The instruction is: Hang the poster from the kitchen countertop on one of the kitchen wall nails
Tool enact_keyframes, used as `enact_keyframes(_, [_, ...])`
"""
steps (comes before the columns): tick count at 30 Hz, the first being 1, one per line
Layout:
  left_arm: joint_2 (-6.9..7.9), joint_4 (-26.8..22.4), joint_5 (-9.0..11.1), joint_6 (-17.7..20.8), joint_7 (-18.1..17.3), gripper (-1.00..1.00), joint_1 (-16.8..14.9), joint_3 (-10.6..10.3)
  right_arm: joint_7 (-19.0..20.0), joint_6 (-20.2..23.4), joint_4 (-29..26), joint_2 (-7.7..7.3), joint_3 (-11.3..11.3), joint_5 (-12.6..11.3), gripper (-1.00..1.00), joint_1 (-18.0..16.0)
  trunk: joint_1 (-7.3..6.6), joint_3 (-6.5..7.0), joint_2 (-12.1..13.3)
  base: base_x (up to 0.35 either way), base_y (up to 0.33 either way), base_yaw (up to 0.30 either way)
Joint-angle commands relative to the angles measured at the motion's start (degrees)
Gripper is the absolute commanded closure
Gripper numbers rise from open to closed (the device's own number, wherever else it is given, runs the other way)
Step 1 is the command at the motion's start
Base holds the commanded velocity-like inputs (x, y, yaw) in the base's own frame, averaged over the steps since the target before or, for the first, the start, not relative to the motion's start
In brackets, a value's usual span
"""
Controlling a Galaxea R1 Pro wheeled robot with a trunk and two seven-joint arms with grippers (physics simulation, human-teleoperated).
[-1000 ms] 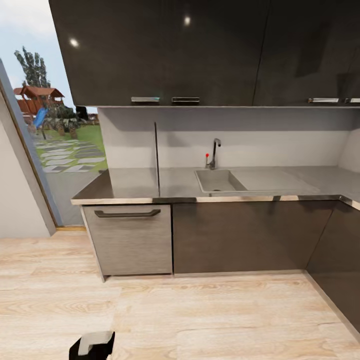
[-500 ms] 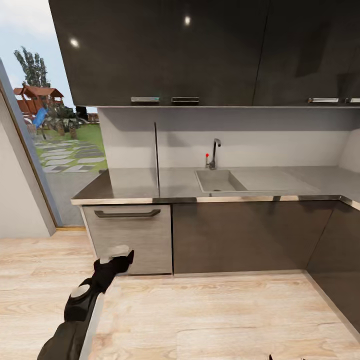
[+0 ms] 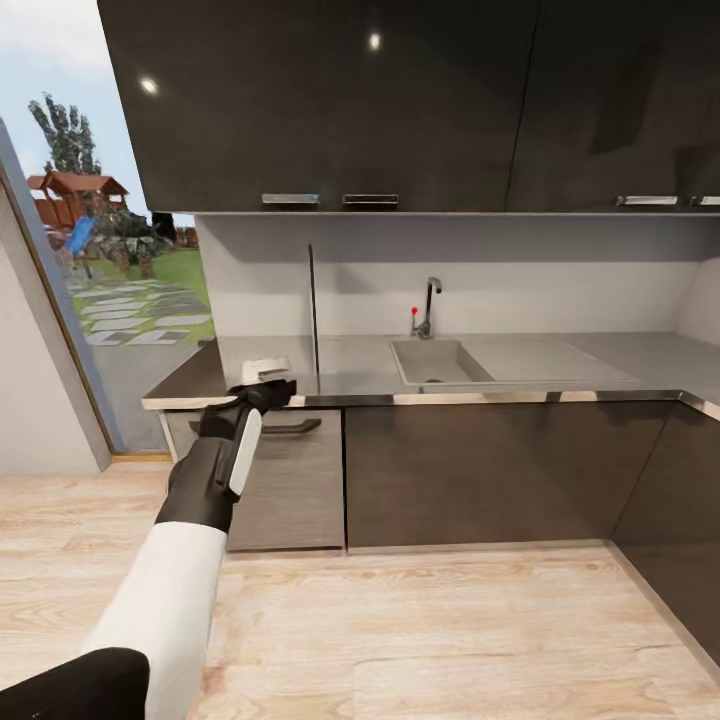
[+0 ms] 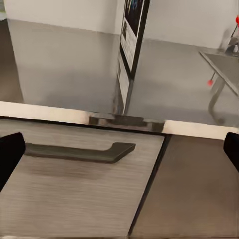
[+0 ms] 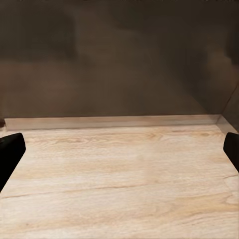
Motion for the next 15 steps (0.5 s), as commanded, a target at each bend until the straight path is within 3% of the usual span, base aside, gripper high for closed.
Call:
enact_keyframes(1, [-0.05, 2.0, 0.0, -0.1, 0.2, -1.0, -1.1, -0.1, 0.0, -0.2, 0.1, -0.01, 0.0, 0.1, -1.0, 0.0, 0.0, -0.05, 0.0, 0.0, 0.0, 0.0])
enact_keyframes(5, [-0.05, 4.9, 0.1, -3.4, 0.4, -1.0, -2.4, -0.9, 0.0, -0.4, 0.2, 0.0, 0.0, 0.1, -1.0, 0.0, 0.0, -0.05, 0.0, 0.0, 0.0, 0.0])
enact_keyframes(9, [-0.05, 8.8, 0.1, -7.9, 0.4, -1.0, -2.9, -3.6, 0.0, -0.5, 0.3, 0.0, 0.0, 0.1, -1.0, 0.1, 0.0, -0.05, 0.0, 0.0, 0.0, 0.0])
enact_keyframes(15, [-0.05, 11.4, 0.2, -10.1, 0.4, -1.0, -3.0, -4.9, 0.0, -0.4, 0.4, 0.02, 0.0, 0.1, -1.0, 0.1, 0.0, -0.05, 0.0, 0.006, -0.001, 0.0])
